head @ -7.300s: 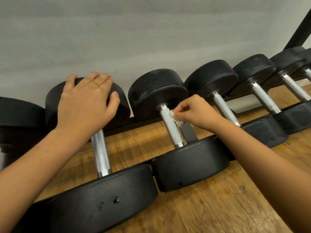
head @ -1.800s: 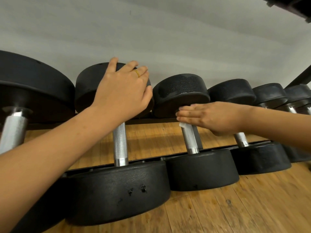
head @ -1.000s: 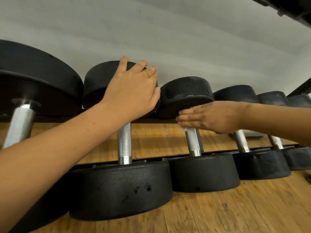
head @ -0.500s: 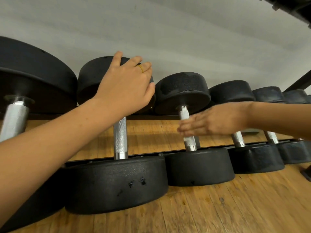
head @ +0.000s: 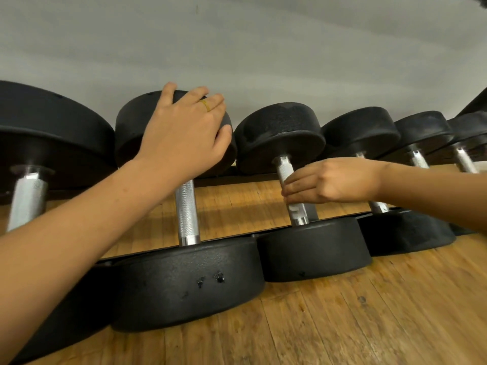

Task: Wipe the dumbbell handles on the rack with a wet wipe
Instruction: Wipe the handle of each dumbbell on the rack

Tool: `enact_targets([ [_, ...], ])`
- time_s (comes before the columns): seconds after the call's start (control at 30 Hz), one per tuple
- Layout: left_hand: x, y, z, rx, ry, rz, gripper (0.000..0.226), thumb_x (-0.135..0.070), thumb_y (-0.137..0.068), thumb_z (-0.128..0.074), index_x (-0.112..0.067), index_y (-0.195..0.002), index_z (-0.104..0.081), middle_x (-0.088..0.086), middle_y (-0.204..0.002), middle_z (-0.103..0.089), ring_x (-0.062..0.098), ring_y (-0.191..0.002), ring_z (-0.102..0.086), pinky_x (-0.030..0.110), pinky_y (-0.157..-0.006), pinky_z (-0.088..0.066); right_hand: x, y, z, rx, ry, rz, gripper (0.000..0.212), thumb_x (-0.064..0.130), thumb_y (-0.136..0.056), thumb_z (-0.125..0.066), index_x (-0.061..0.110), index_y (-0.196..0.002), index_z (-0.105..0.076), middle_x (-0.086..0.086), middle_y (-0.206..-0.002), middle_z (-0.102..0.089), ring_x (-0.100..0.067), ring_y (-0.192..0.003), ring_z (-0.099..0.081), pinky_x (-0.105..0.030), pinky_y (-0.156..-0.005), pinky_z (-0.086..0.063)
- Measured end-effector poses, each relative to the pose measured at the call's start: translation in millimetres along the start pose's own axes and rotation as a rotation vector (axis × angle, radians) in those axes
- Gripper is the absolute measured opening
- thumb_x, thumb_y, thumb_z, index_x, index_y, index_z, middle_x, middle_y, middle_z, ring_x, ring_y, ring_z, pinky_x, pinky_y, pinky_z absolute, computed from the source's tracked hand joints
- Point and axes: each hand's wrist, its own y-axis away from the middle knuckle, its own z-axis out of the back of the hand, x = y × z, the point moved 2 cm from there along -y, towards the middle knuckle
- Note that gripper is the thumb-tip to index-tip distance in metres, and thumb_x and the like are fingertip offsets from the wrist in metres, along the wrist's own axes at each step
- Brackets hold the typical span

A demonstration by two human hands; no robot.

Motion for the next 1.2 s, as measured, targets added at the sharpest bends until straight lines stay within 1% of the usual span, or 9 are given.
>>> enact_targets([
  [0.13, -4.4, 0.3, 3.3, 0.039, -0.013, 0.005, 0.060, -0.042, -0.104, -0.029, -0.008, -0.145, -0.056, 0.009, -0.150, -0.056, 0.027, -0.144, -0.046, 0.061, -0.118, -0.026, 28.2, 12.5, 7.8, -0.271, -0.203, -0.365, 0.040, 0.011, -0.087, -0.062, 0.009, -0.126, -0.068, -0.010, -0.122, -0.070, -0.025, -0.107, -0.068, -0.039, -0.088, -0.058],
  [0.27, -4.4, 2.3, 4.4, 0.049, -0.050, 0.004, 0.058, -0.042, -0.105, -0.030, -0.008, -0.145, -0.056, 0.008, -0.151, -0.055, 0.027, -0.144, -0.045, 0.062, -0.118, -0.028, 61.3, 44.7, 7.2, -0.587, -0.359, -0.794, 0.036, 0.010, -0.089, -0.066, 0.013, -0.125, -0.069, -0.006, -0.118, -0.072, -0.022, -0.108, -0.068, -0.043, -0.093, -0.056],
  [0.43, -1.5, 0.6, 4.2, 0.042, -0.045, 0.011, 0.052, -0.039, -0.108, -0.038, -0.008, -0.147, -0.054, 0.009, -0.151, -0.055, 0.028, -0.145, -0.044, 0.063, -0.119, -0.027, 103.2, 83.6, -11.7, -0.627, -0.447, -1.052, 0.034, 0.011, -0.089, -0.064, 0.015, -0.122, -0.072, -0.001, -0.113, -0.069, -0.022, -0.103, -0.067, -0.039, -0.093, -0.053],
  [0.53, -4.9, 0.8, 5.0, 0.025, -0.036, 0.001, 0.055, -0.040, -0.107, -0.035, -0.006, -0.145, -0.055, 0.011, -0.150, -0.056, 0.030, -0.143, -0.046, 0.064, -0.117, -0.028, 129.6, 91.2, -35.6, -0.541, -0.477, -1.122, 0.042, 0.012, -0.092, -0.058, 0.015, -0.133, -0.064, 0.000, -0.109, -0.058, -0.021, -0.096, -0.061, -0.037, -0.080, -0.054],
  [0.7, -9.9, 0.2, 5.7, 0.026, -0.044, 0.005, 0.055, -0.039, -0.105, -0.035, -0.006, -0.144, -0.056, 0.011, -0.148, -0.057, 0.031, -0.142, -0.047, 0.063, -0.115, -0.030, 148.1, 106.8, -40.3, -0.513, -0.602, -1.075, 0.049, 0.013, -0.094, -0.054, 0.021, -0.143, -0.055, 0.007, -0.106, -0.050, -0.001, -0.097, -0.049, -0.006, -0.084, -0.038],
  [0.77, -9.8, 0.3, 5.6, 0.026, -0.039, 0.005, 0.052, -0.037, -0.106, -0.039, -0.006, -0.145, -0.055, 0.011, -0.149, -0.057, 0.031, -0.143, -0.046, 0.064, -0.116, -0.030, 143.2, 108.4, -41.2, -0.575, -0.605, -1.099, 0.041, 0.022, -0.094, -0.056, 0.022, -0.134, -0.063, 0.009, -0.096, -0.053, 0.000, -0.093, -0.053, -0.006, -0.079, -0.039],
  [0.9, -10.5, 0.3, 6.9, 0.028, -0.046, 0.003, 0.049, -0.036, -0.107, -0.042, -0.006, -0.144, -0.056, 0.012, -0.148, -0.057, 0.031, -0.143, -0.045, 0.064, -0.115, -0.030, 128.0, 101.0, -46.3, -0.738, -0.710, -1.299, 0.030, 0.012, -0.091, -0.070, 0.029, -0.116, -0.071, 0.014, -0.086, -0.065, -0.004, -0.078, -0.065, -0.017, -0.071, -0.052],
  [0.97, -11.2, 1.7, 6.7, 0.024, -0.049, -0.004, 0.047, -0.034, -0.107, -0.042, -0.008, -0.142, -0.059, 0.010, -0.147, -0.058, 0.032, -0.144, -0.044, 0.065, -0.116, -0.028, 124.1, 97.8, -46.9, -0.800, -0.823, -1.382, 0.026, 0.015, -0.092, -0.070, 0.032, -0.111, -0.071, 0.014, -0.085, -0.070, -0.001, -0.076, -0.068, -0.011, -0.067, -0.053],
  [1.2, -16.3, 7.2, 6.2, 0.038, -0.008, -0.051, 0.053, -0.043, -0.105, -0.034, -0.014, -0.138, -0.064, 0.005, -0.145, -0.061, 0.029, -0.145, -0.044, 0.065, -0.118, -0.020, 137.1, 107.8, -41.9, -0.633, -0.849, -1.264, 0.033, 0.009, -0.094, -0.066, 0.023, -0.122, -0.071, 0.012, -0.090, -0.065, -0.003, -0.089, -0.063, -0.009, -0.074, -0.045],
])
